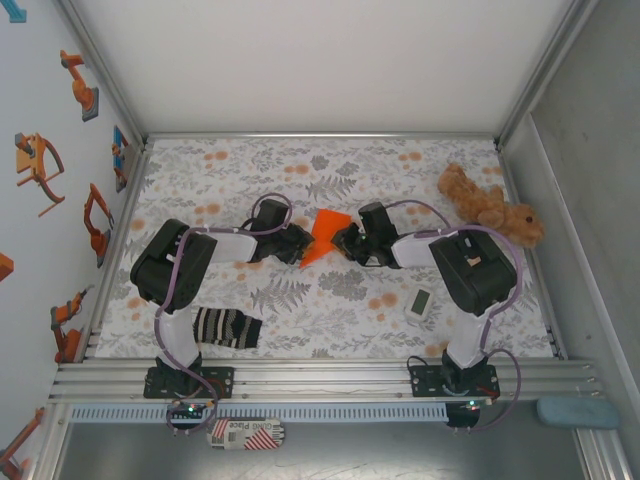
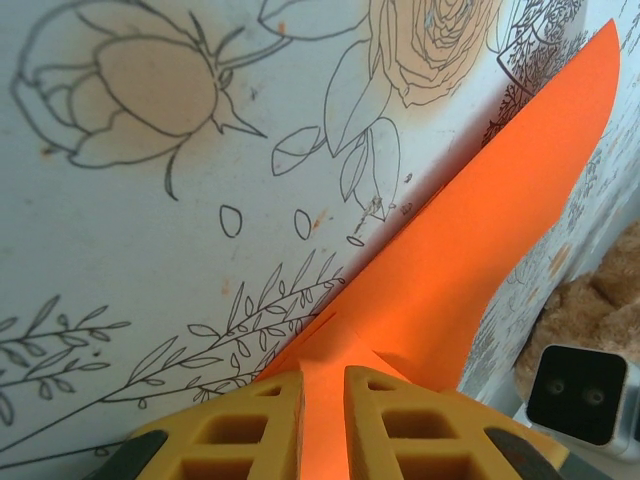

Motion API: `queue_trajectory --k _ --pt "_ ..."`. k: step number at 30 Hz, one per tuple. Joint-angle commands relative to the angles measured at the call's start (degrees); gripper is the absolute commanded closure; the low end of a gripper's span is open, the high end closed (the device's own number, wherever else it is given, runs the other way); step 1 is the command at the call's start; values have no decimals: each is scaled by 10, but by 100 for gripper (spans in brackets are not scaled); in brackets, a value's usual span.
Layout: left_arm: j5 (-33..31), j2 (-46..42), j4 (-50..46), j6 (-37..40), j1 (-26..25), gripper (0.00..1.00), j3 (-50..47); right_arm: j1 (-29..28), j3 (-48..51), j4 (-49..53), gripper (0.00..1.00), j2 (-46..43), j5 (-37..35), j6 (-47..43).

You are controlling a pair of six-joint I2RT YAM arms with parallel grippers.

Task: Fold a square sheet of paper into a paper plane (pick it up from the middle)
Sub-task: Fold the wing for the fifth time at the center of the table.

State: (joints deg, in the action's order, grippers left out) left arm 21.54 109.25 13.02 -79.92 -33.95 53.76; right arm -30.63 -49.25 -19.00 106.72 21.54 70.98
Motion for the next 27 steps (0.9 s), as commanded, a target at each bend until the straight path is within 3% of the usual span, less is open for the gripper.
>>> queue_trajectory --k 1,10,15,19,27 --pt "-4 20 -35 -5 3 82 -15 -2 5 -43 78 1 3 9" --pt "-7 10 -49 10 3 77 -5 0 14 -50 82 -4 -4 10" --pt "5 4 -62 40 7 70 14 0 18 -49 91 -9 -7 9" --pt "19 -14 -110 115 10 61 65 1 20 -35 100 -25 -18 3" --pt "-52 -94 -185 331 0 53 81 14 31 16 100 -90 -52 -19"
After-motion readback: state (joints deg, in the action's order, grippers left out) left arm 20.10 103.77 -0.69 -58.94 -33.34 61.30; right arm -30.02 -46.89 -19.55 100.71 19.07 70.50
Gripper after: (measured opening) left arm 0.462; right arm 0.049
